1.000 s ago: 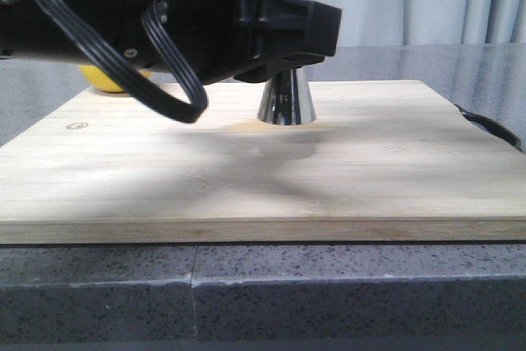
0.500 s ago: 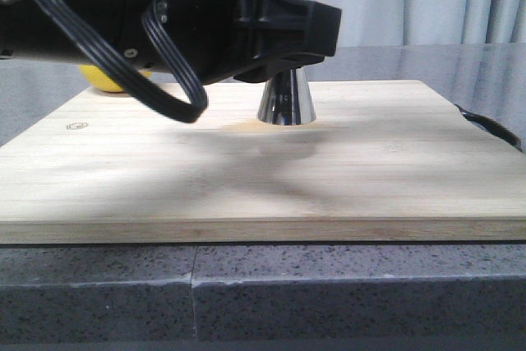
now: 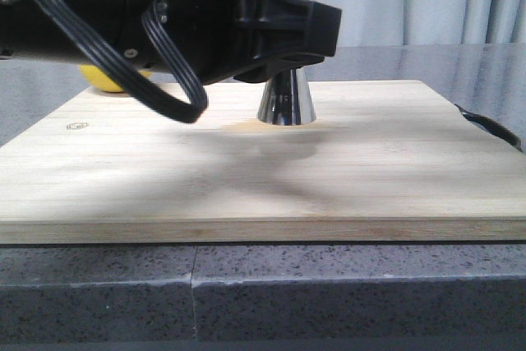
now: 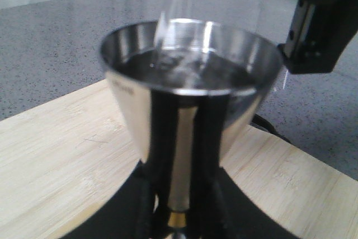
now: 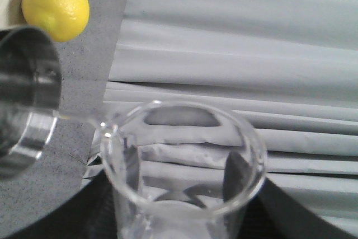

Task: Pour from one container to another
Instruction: 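Tilt the beaker with the right gripper, pouring liquid into the jigger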

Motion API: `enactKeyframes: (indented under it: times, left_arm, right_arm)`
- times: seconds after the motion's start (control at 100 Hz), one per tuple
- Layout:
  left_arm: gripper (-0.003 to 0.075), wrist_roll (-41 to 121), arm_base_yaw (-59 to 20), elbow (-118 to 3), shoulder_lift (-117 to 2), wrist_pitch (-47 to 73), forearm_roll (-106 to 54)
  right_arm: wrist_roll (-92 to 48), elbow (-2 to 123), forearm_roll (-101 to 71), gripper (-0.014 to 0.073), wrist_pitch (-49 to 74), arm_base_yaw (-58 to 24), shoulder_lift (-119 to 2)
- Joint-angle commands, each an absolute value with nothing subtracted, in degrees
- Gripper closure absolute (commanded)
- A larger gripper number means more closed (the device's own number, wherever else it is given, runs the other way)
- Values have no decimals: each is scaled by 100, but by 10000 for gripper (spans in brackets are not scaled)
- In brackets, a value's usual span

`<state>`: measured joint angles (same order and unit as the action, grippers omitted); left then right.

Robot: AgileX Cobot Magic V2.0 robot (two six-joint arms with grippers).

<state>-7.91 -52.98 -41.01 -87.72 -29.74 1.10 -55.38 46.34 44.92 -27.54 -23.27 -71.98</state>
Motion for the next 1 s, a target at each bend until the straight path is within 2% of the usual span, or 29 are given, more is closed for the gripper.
enactKeyframes:
  times: [0.0, 0.43, 0.73, 0.88, 0.99]
  left_arm:
    - [739, -822, -5284, -4284, -8523, -3494, 100]
    - [739, -822, -5284, -4284, -8523, -3494, 100]
    - [739, -822, -5284, -4284, -8523, -3494, 100]
    - [739, -822, -5284, -4284, -8523, -3494, 100]
    - [739, -822, -5284, -4284, -8523, -3494, 100]
  right_arm:
    - [-5573, 4856, 4384, 388, -3162, -2350, -7019]
    - [-5562, 4856, 4374, 388, -3110, -2350, -7019]
    - [-4850, 4856, 3810, 388, -3005, -2350, -7019]
    - [-4079, 4856, 2720, 388, -2809, -2350, -7019]
    - [-3286, 4856, 1116, 388, -2704, -2350, -7019]
